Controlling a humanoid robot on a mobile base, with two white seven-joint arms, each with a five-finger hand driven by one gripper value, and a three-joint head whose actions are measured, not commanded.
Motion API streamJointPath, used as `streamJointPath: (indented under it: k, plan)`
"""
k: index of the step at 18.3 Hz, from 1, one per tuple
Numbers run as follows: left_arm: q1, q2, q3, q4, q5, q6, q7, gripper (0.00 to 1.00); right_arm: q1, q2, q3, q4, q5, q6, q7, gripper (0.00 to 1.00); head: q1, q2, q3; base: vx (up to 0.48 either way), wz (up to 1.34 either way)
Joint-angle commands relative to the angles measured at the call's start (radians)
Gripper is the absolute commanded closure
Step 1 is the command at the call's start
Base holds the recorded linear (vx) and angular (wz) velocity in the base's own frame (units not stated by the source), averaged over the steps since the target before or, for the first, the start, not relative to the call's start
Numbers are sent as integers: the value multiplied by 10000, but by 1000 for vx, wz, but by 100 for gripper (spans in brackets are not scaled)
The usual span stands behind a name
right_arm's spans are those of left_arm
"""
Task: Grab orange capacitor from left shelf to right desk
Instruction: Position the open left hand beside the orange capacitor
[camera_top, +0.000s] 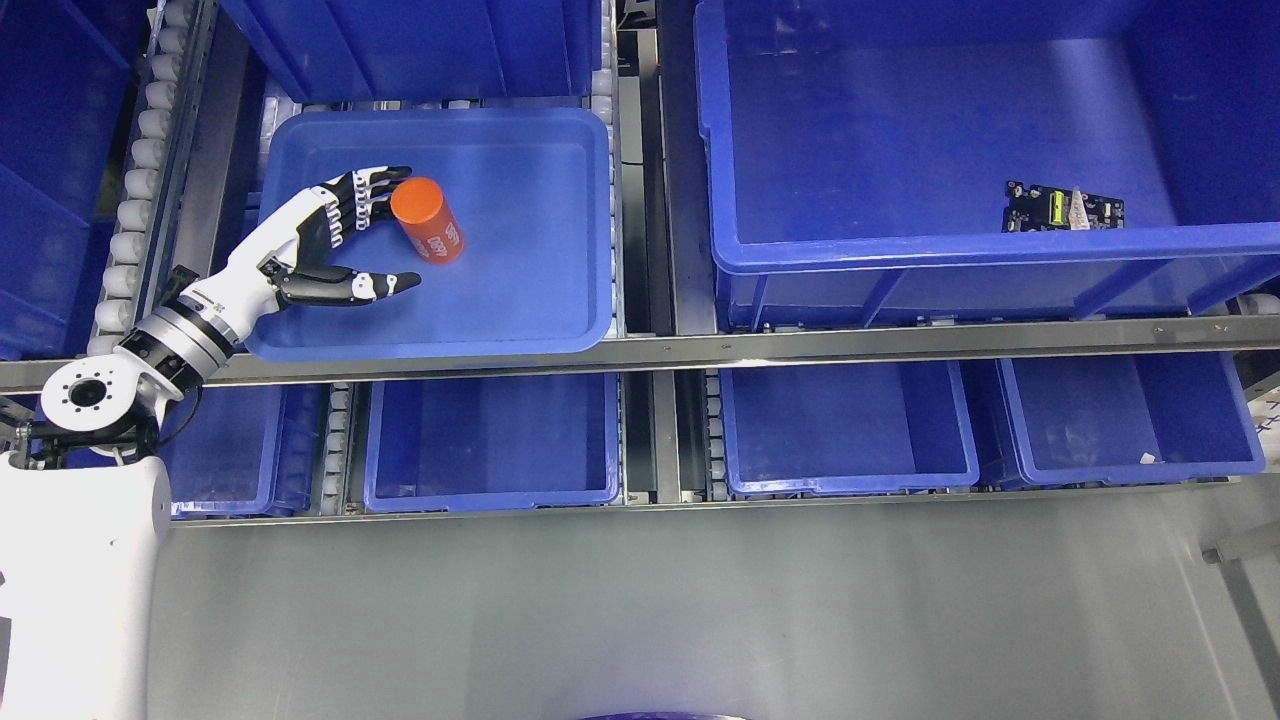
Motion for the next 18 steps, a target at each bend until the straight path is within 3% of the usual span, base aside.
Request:
streamJointPath:
  k: [1,11,18]
  plan:
    - [67,84,596,-182,0,-5,-280,26,199,-174,-123,-175,46,6,-5,0,0,0,0,0,0]
    - [251,-54,658,-75,-15,-373,-280,44,199,-174,-123,-175,46,6,-5,0,0,0,0,0,0]
    - [251,-299,887,124,-15,-1246,-280,74,199,-174,-123,-175,46,6,-5,0,0,0,0,0,0]
